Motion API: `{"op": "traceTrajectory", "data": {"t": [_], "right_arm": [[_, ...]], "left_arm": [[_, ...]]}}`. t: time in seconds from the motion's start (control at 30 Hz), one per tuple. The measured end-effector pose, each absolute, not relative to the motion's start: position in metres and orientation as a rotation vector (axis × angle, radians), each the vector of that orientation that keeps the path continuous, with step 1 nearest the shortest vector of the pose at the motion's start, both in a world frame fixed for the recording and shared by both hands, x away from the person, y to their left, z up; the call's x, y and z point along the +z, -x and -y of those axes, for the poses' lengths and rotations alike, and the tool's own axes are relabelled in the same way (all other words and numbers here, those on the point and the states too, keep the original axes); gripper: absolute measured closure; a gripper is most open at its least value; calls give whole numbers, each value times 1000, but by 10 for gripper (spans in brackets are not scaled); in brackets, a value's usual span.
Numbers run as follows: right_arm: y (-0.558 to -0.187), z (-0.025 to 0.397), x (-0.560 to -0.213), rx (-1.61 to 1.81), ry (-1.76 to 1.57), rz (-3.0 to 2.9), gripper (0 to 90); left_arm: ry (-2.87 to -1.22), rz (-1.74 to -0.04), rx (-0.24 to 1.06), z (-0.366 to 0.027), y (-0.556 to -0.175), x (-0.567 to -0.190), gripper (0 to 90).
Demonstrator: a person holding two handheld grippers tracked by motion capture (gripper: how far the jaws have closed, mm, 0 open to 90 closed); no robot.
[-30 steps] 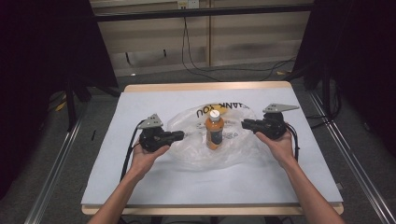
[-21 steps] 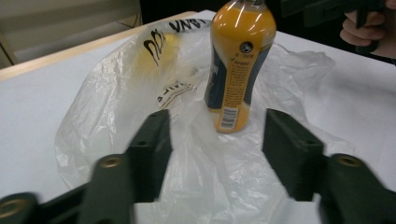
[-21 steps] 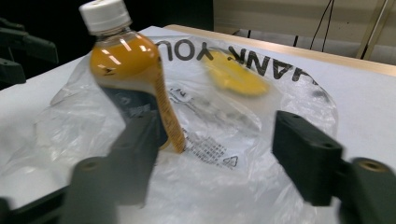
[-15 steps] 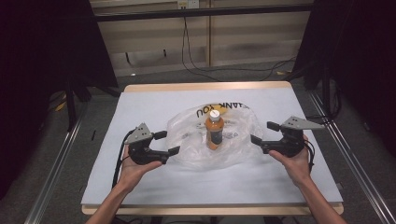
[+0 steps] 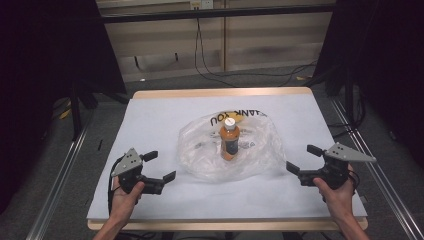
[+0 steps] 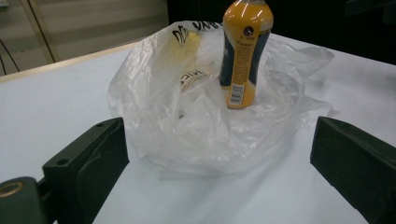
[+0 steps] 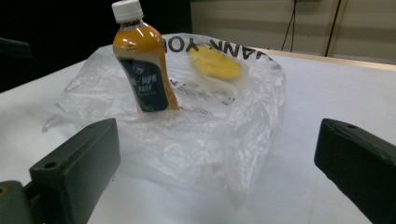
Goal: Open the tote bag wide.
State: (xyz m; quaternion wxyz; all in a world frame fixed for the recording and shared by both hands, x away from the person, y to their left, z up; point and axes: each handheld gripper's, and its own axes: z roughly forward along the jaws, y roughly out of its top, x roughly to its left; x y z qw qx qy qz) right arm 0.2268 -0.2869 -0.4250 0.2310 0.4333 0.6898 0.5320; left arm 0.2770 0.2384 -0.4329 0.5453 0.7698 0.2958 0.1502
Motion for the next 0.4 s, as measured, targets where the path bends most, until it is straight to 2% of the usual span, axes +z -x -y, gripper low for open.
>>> {"op": "traceTrajectory", "data": {"t": [0.07, 0.17, 0.4], "right_arm": [[-214, 290, -431, 1477, -1211, -1853, 0], [-204, 291, -431, 1458, -1214, -1843, 9], [-203, 292, -439, 1406, -1273, -1839, 20]], "left_arm": [[-1793, -730, 345, -244, -273, -438, 38], [-1808, -741, 402, -254, -269, -443, 36], [-1797, -749, 435, -259, -267, -444, 36]]}}
